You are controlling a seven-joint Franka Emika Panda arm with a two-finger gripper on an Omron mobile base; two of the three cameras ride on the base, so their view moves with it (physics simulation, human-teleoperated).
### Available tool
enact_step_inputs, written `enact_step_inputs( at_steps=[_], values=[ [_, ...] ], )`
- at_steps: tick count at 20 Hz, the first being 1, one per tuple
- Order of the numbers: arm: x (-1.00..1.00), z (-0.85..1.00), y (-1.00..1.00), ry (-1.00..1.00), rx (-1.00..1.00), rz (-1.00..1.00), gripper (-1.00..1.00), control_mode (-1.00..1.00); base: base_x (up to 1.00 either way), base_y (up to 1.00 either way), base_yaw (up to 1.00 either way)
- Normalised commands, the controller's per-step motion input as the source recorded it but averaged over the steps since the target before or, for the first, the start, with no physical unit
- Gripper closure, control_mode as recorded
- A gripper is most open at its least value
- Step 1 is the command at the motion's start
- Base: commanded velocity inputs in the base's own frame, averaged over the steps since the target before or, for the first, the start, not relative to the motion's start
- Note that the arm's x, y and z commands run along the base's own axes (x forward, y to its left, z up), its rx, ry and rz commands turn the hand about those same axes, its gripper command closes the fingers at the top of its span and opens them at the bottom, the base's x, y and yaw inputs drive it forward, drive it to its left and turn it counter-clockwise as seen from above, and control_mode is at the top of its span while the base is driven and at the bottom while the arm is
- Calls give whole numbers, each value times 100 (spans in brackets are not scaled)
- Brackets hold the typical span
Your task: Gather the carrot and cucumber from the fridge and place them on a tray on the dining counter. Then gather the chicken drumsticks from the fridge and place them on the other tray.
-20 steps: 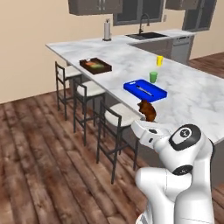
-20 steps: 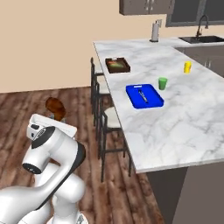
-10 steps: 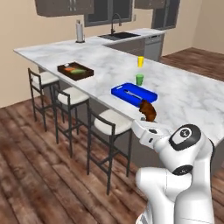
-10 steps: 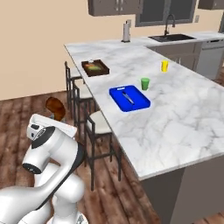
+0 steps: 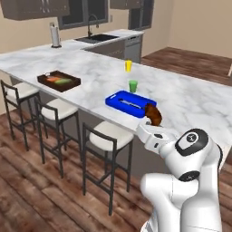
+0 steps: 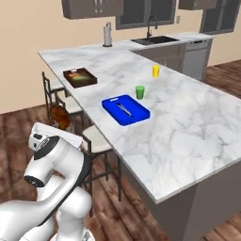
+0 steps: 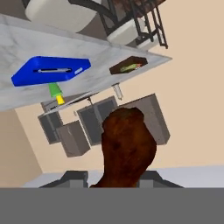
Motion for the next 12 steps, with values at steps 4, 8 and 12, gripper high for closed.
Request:
enact_step_inputs(
  at_steps=[4,8,12],
  values=[
    [0,0,0,0,0,0,100,100,25,45,-32],
    [0,0,0,0,0,0,100,100,14,38,-31],
    [0,0,0,0,0,0,100,100,1,24,-33]
  ],
)
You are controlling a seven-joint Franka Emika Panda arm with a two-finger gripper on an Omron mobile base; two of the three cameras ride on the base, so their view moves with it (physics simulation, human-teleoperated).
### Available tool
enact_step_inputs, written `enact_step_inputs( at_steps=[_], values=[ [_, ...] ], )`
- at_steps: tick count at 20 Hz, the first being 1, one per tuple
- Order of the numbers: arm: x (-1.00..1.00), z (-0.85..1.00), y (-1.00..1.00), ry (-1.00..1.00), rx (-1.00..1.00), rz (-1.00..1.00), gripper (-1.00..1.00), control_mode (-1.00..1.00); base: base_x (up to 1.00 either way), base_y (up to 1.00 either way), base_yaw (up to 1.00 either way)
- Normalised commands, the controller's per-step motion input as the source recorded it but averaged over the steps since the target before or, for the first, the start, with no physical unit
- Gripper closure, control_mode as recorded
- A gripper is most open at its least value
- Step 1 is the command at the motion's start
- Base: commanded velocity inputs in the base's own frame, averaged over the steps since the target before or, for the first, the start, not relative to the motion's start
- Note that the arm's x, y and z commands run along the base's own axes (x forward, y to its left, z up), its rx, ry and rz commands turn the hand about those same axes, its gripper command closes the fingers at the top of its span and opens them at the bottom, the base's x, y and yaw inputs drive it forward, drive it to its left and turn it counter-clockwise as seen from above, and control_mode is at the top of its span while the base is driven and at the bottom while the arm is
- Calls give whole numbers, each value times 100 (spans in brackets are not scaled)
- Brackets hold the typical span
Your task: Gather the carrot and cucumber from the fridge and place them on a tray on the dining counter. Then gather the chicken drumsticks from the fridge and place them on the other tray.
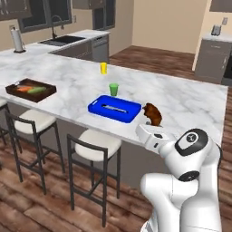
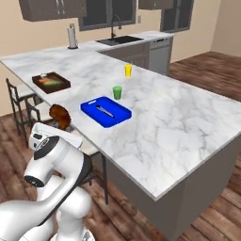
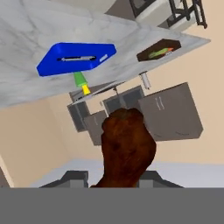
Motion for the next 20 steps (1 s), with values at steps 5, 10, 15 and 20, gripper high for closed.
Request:
enact_step_inputs(
  at_steps=[5,10,15,20],
  values=[
    [0,0,0,0,0,0,100,100,2,25,-32],
    [0,0,0,0,0,0,100,100,23,43,-27],
    [0,0,0,0,0,0,100,100,40,53,-21],
    [0,0,0,0,0,0,100,100,32,19,-17]
  ],
)
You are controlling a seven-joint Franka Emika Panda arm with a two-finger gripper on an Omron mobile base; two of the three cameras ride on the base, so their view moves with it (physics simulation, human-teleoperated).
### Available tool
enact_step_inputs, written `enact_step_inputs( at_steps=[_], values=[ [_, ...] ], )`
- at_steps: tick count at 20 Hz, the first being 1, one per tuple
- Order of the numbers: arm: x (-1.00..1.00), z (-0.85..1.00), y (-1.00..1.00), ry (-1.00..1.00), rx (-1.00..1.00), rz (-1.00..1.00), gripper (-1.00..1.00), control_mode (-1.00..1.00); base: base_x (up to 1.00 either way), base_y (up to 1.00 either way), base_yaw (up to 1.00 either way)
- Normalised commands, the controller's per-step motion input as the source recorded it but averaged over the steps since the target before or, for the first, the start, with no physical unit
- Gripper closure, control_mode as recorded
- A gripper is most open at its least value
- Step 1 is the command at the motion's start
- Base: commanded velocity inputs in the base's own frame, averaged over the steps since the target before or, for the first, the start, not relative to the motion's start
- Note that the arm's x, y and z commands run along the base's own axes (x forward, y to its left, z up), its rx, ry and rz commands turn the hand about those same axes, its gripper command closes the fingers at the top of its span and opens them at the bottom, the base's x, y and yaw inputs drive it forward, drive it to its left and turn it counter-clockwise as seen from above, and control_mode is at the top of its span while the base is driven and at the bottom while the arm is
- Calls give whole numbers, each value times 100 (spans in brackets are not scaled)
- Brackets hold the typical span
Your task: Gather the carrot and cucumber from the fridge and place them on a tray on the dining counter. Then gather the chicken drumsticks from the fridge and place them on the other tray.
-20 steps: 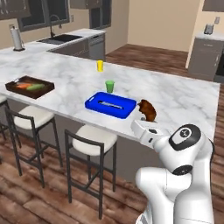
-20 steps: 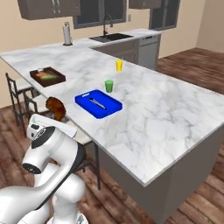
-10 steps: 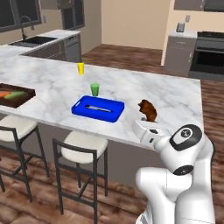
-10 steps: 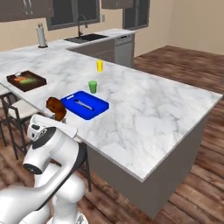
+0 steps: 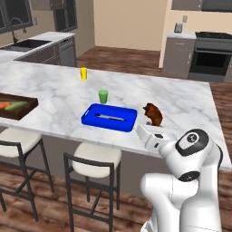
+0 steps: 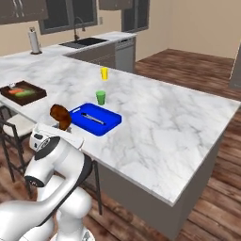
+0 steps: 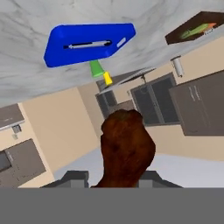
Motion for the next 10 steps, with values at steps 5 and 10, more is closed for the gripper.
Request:
enact_step_inputs(
  at_steps=[5,10],
  values=[
    [0,0,0,0,0,0,100,100,28,0,-15],
    [0,0,0,0,0,0,100,100,39,0,-13]
  ],
)
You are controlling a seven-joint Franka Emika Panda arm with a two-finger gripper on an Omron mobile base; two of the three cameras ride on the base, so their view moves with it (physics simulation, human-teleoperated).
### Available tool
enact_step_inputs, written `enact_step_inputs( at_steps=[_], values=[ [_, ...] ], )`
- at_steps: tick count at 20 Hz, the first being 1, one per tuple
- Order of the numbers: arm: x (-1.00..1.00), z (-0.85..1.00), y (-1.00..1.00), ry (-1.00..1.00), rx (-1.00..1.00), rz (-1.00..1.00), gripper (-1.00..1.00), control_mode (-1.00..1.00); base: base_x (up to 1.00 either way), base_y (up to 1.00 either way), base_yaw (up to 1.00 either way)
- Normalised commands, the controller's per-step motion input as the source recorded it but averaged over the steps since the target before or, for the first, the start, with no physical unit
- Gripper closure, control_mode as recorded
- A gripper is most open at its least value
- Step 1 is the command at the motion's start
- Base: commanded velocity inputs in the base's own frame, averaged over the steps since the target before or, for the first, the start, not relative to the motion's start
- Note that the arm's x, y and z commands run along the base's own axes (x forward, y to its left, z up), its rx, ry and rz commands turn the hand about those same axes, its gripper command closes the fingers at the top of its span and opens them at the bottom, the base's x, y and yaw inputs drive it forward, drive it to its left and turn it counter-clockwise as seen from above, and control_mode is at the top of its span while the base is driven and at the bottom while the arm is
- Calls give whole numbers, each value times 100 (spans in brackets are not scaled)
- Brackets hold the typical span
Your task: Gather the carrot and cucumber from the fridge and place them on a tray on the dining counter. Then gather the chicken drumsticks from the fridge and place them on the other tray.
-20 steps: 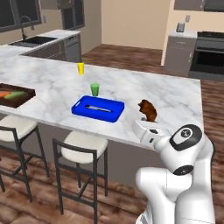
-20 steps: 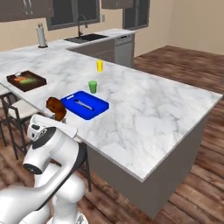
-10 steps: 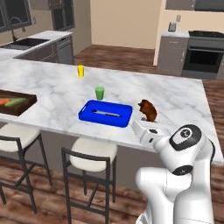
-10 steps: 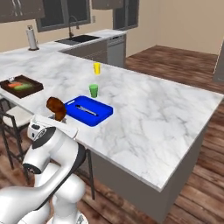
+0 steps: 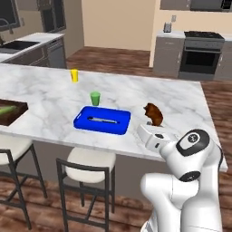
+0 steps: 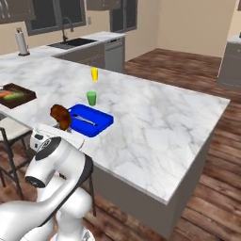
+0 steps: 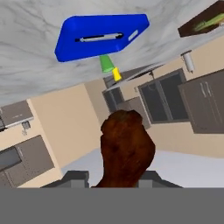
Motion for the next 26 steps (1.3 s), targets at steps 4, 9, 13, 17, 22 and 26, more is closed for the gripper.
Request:
enact_step_inputs(
  at_steps=[4,9,13,17,22,26],
  values=[
    [0,0,0,0,0,0,100,100,47,3,-12],
    [0,0,0,0,0,0,100,100,47,15,-11],
    [0,0,0,0,0,0,100,100,41,39,-10],
    [0,0,0,0,0,0,100,100,42,41,-10],
    [0,0,0,0,0,0,100,100,41,9,-6],
    [0,0,0,0,0,0,100,100,41,0,-4]
  ],
)
